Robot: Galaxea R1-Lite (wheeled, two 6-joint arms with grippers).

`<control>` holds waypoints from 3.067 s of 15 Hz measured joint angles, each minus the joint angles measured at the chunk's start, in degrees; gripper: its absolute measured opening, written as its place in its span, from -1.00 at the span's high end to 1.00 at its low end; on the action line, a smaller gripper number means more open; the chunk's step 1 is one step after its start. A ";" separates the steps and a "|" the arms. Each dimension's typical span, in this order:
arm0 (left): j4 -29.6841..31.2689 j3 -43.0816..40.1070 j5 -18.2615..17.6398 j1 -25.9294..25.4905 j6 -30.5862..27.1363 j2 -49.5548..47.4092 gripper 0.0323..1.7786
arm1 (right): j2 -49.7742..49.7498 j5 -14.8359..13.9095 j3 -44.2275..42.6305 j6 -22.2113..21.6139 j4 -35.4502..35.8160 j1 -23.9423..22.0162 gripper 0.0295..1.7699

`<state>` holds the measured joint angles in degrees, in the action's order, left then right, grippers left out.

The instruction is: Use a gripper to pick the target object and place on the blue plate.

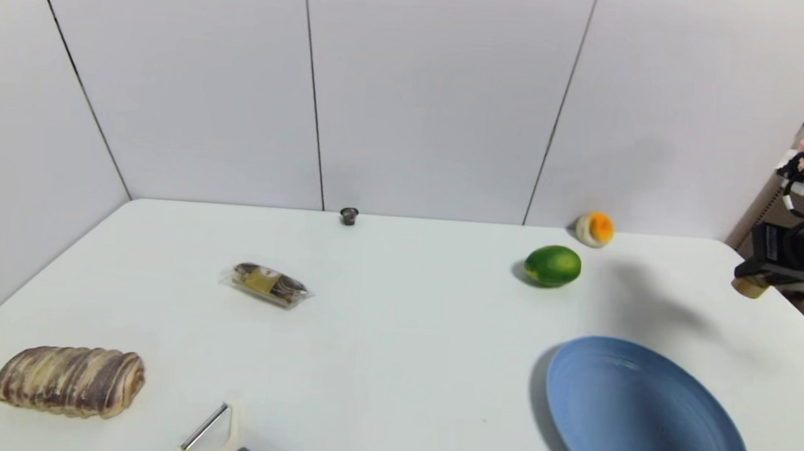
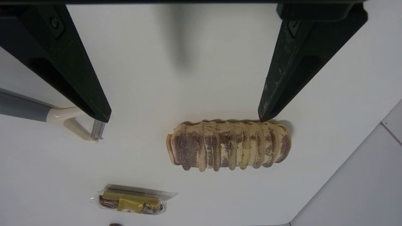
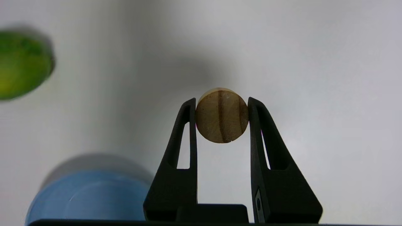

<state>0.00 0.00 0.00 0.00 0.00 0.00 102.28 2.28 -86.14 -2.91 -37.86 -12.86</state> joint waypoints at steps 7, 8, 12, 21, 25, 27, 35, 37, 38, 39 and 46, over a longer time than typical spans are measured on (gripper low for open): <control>0.00 0.00 0.00 0.00 0.00 0.00 -0.90 | -15.79 0.13 21.53 0.17 5.78 13.15 0.51; 0.00 0.00 0.00 0.00 0.00 0.00 -0.90 | -17.34 0.13 24.45 0.17 7.52 14.75 0.51; 0.00 0.00 0.00 0.00 -0.02 0.00 -0.90 | -21.27 0.06 33.59 0.28 11.90 20.13 0.51; 0.00 0.00 0.00 0.00 0.00 0.00 -0.90 | -21.10 0.09 40.12 0.68 18.27 23.99 0.04; 0.00 0.00 0.00 0.00 0.00 0.00 -0.90 | -21.63 0.04 40.19 0.71 18.41 23.99 -0.34; 0.00 0.00 0.00 0.00 -0.02 0.00 -0.90 | -23.86 -0.16 40.58 0.71 18.36 23.91 -0.48; 0.00 0.00 0.00 0.00 0.00 0.00 -0.90 | -52.33 -0.44 57.09 3.05 24.92 19.50 -0.77; 0.00 0.00 -0.02 0.00 0.00 0.00 -0.90 | -62.71 -0.50 64.56 4.80 29.25 17.74 -0.81; 0.00 0.00 0.00 0.00 0.00 0.00 -0.90 | -67.45 -0.52 68.06 5.58 31.43 17.08 -0.82; 0.00 0.00 0.00 0.00 0.00 0.00 -0.90 | -72.02 -0.60 71.71 6.30 33.60 16.47 -0.83; 0.00 0.00 0.00 0.00 0.00 0.00 -0.90 | -97.77 -1.02 85.59 8.34 38.02 13.28 -0.89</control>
<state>0.00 0.00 0.00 0.00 0.00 0.00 4.51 1.26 -0.55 5.42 0.16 0.41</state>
